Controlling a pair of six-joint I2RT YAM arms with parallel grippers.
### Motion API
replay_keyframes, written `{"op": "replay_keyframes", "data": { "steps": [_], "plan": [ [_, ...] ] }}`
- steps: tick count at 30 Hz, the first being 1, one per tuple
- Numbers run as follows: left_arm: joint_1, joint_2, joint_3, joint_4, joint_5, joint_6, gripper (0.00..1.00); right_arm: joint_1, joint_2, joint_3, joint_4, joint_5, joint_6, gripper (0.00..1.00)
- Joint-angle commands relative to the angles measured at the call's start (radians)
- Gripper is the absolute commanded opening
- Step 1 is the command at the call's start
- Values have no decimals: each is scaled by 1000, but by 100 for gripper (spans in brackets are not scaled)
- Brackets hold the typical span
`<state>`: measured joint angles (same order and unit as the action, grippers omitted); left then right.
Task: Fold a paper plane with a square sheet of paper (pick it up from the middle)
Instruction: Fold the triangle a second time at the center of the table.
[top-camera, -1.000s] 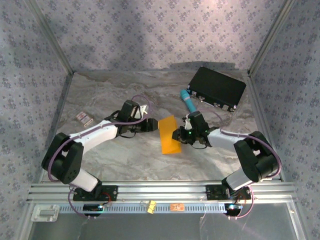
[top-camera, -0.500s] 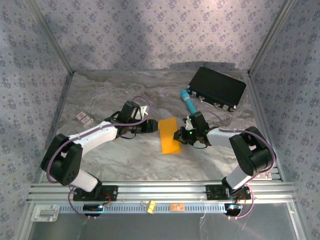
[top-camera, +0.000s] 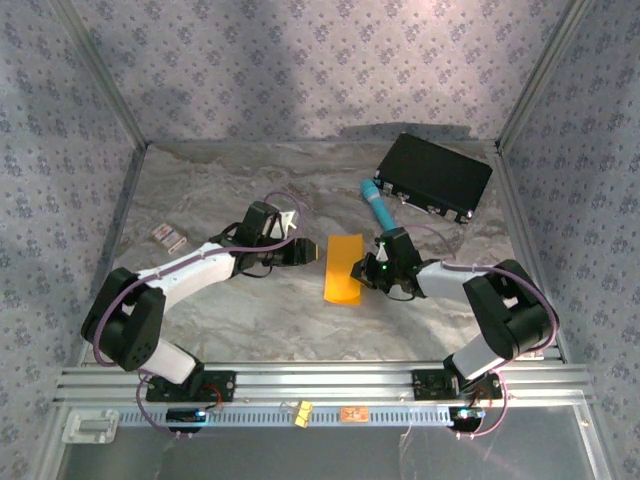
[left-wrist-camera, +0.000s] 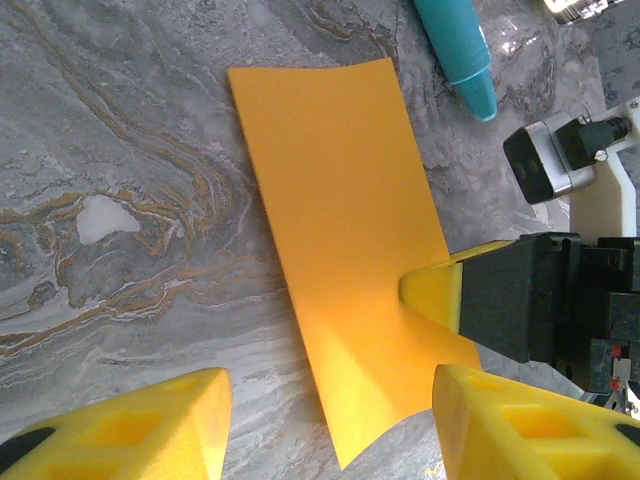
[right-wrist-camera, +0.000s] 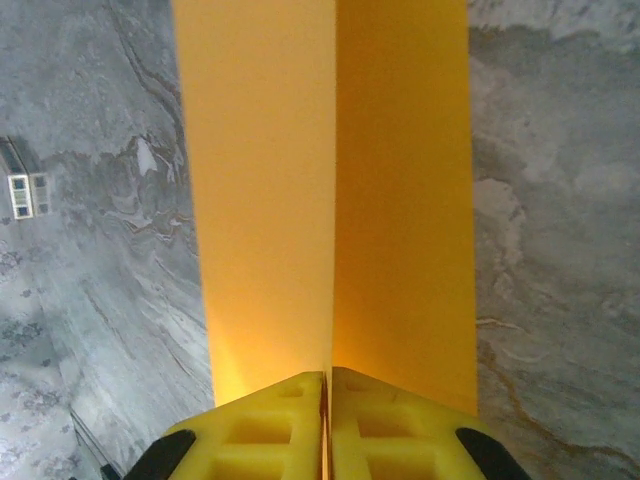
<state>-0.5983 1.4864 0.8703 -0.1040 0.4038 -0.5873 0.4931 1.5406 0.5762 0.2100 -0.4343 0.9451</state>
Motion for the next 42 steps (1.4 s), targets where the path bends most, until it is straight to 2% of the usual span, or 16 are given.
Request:
{"op": "replay_keyframes", "data": {
  "steps": [1, 3, 7, 11, 18, 26, 29, 32, 33, 42],
  "plan": [
    [-12, -18, 5, 18, 8, 36, 54, 10, -16, -6, 36, 17, 33, 12],
    [-27, -28, -7, 27, -11, 66, 54, 9, -14, -6, 46, 6, 35, 17],
    [-64, -46, -35, 56, -5, 138, 54, -4, -8, 3, 45, -26, 16, 20],
    [-125, -50, -17, -14, -22, 226, 55, -16, 2, 18, 29, -55, -7, 20],
    [-328, -43, -30, -25, -284, 337, 58, -34, 28, 41, 27, -100, -14, 15],
    [-531, 26, -8, -2, -596, 451, 65, -44, 39, 61, 16, -118, -11, 16],
    [-581, 70, 6, 12, -649, 507, 67, -44, 38, 64, 7, -109, -12, 16],
    [-612, 111, 29, 10, -697, 551, 70, -46, 43, 67, 10, -115, -10, 16],
    [-617, 120, 32, 18, -718, 559, 73, -46, 41, 67, 9, -115, -9, 16],
    [-642, 189, 67, 58, -809, 597, 74, -48, 33, 60, 4, -105, -8, 16]
  ]
}}
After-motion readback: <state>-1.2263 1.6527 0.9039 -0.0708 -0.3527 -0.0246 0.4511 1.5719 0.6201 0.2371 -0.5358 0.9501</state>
